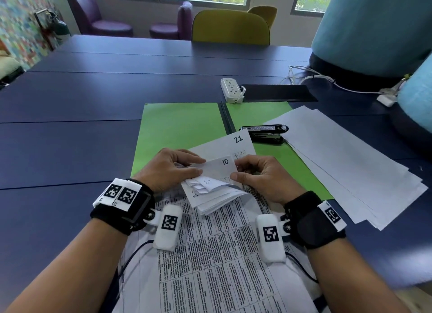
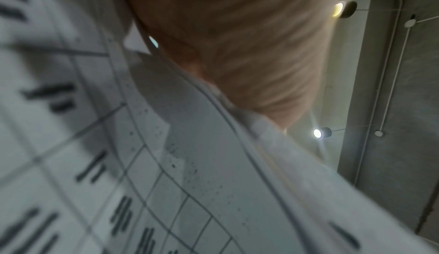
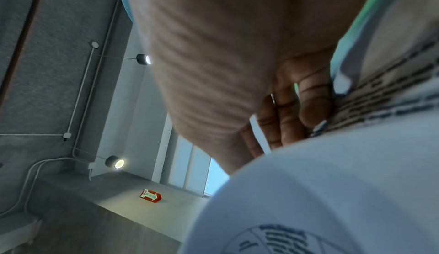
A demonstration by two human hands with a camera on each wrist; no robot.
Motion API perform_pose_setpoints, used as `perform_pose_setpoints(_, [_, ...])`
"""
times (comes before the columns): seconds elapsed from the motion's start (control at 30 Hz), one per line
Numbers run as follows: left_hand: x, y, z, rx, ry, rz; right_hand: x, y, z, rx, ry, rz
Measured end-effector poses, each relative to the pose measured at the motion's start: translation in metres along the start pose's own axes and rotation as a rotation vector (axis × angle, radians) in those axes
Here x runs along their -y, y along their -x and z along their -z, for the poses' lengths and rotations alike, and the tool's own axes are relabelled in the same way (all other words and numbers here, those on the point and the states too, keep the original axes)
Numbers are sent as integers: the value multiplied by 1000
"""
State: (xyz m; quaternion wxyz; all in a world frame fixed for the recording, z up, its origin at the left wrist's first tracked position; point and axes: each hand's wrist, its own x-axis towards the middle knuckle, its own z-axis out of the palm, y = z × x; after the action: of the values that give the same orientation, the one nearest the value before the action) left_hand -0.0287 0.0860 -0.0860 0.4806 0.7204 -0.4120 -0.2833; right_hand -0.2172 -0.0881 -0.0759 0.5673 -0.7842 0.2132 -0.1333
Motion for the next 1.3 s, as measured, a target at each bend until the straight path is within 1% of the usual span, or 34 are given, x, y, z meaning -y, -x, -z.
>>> perform_pose_setpoints(0.07, [2,-1,0,-11,12,-15,1,0,-1,-4,-22,-10])
perform_pose_setpoints(0.2, [1,0,-2,-4,103,-2,3,2,1,-11,-37,-53])
perform_pose_setpoints(0.27, [-1,0,-3,-16,122,-23,2,1,3,-24,-40,-69])
perform_pose_setpoints(0.33, [-1,0,-4,-36,122,-26,3,2,2,-12,-40,-53])
perform_pose_setpoints(0.43, [-1,-1,-4,-33,166,11,3,3,0,-13,-54,-10])
perform_pose_setpoints(0.63, [5,-1,-1,-23,81,95,0,2,2,-5,-21,-15])
perform_pose_setpoints(0.87, [4,-1,-1,-16,63,80,-1,2,2,-7,-20,-7])
perform_pose_setpoints(1.13, [2,-2,-2,-10,88,-9,3,4,0,-30,-85,-17])
perform_pose_setpoints(1.2, [2,-1,-2,-26,119,0,2,3,0,-36,-104,-21])
perform_pose_setpoints(1.3, [0,0,-1,2,99,36,-1,1,1,-18,-66,-6])
